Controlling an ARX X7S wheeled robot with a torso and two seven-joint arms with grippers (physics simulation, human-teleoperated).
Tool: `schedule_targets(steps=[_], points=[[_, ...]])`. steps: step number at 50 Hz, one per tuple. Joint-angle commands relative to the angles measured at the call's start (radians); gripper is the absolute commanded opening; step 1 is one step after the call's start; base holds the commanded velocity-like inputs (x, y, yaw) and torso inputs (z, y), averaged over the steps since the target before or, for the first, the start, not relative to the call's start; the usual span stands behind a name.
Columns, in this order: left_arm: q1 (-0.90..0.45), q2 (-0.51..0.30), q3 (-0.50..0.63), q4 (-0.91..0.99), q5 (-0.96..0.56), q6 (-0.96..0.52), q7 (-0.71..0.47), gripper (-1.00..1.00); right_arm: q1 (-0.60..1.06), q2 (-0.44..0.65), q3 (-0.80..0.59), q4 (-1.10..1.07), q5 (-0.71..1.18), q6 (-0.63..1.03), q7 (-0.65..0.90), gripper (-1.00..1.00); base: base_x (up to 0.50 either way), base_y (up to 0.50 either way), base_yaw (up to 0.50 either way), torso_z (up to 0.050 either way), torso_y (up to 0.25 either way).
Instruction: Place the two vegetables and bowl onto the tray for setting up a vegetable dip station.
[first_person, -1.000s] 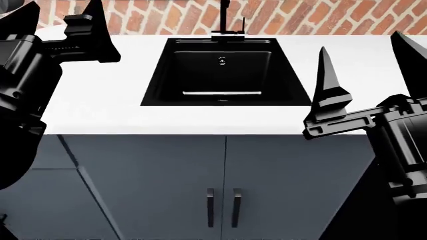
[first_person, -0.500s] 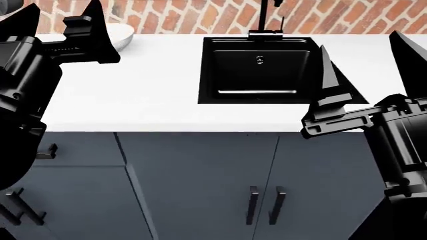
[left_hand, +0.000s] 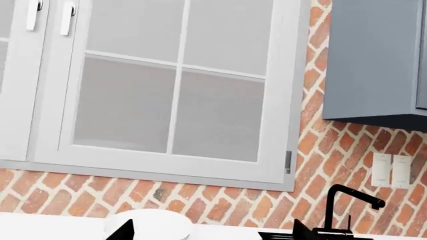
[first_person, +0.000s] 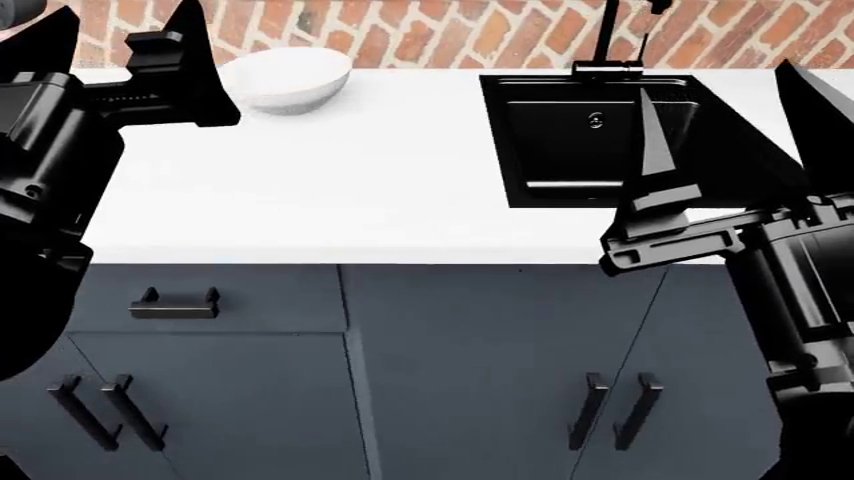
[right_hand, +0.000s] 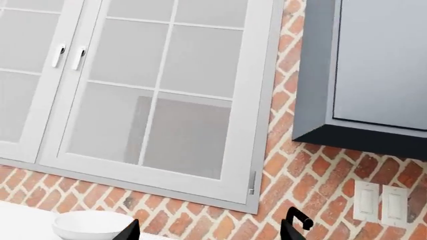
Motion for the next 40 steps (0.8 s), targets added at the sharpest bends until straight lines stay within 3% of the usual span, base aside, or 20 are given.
schedule_targets(steps=[1,40], points=[[-0.003,0.005,-0.005,-0.002,0.0,0.003,0.0,1.0,0.016,-0.007,0.0,-0.001,0.007,0.013,-0.008,1.0,0.0,0.5,0.0,0.0,0.0],[0.0,-0.006,0.003,-0.003,-0.003,0.017,-0.01,1.0,-0.015,-0.004,0.019,0.004,0.012,-0.025,-0.01,1.0,0.0,0.5,0.0,0.0,0.0]])
